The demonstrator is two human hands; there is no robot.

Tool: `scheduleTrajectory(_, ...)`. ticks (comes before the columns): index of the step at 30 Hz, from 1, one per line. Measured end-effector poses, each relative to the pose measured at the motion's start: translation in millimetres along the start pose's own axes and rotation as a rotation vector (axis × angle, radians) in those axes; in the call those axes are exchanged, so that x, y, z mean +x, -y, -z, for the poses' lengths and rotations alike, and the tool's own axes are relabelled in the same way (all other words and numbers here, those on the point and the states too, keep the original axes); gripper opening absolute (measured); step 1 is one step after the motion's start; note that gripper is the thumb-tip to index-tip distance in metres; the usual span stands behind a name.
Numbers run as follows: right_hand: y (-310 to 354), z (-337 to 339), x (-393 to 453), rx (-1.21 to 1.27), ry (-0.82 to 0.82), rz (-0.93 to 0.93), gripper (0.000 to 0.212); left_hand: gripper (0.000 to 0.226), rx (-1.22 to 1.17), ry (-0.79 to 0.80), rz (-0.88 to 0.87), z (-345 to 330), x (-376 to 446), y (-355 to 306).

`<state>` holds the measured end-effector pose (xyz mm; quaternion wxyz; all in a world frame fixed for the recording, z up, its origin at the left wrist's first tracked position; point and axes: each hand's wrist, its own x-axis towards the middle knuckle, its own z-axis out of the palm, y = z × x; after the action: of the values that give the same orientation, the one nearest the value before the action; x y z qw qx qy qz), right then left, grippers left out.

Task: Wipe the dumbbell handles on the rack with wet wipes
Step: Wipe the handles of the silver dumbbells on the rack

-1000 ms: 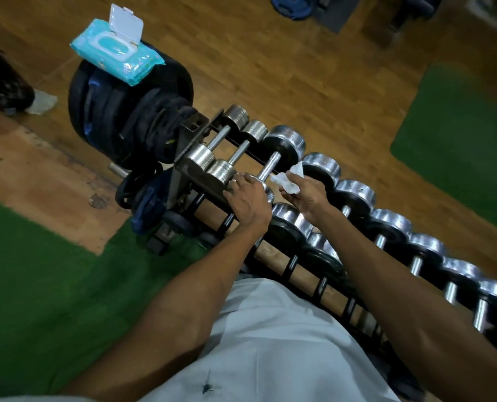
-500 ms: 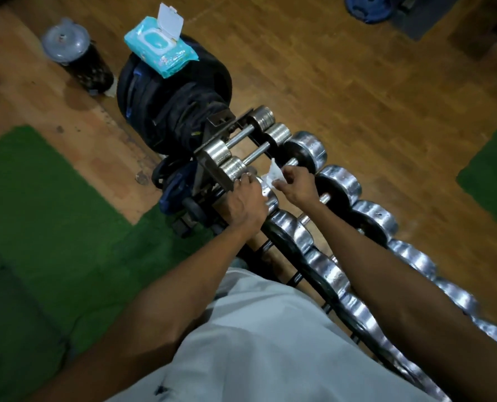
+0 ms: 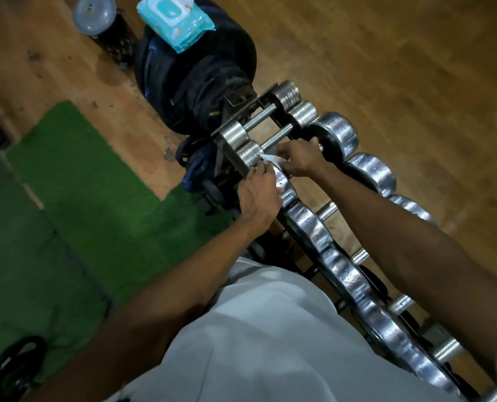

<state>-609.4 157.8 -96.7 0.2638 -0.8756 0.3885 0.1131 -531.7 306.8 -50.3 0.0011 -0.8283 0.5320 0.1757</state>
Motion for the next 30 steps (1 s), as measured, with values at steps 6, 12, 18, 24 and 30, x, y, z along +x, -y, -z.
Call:
scheduleTrajectory(6,4,-2,4,-0.026,0.014,0.015,0.022,0.046,-0.002,-0.026,-0.018,8,-2,-3)
scheduleTrajectory(12,-16,-16,-13,0.110,-0.056,0.111,0.006,0.039,-0.068,-0.041,0.007,10,1,-1)
scheduleTrajectory(18,-15,-20,-53,0.319,-0.201,0.092,0.021,0.039,-0.075,-0.054,-0.002,10,1,0)
scheduleTrajectory(24,-4,-23,-64,0.475,-0.131,-0.210,0.032,0.040,-0.073,-0.053,-0.011,11,2,0)
scheduleTrajectory(30,0,-35,-61,0.631,-0.035,-0.473,0.018,0.044,-0.061,-0.053,-0.016,11,2,1)
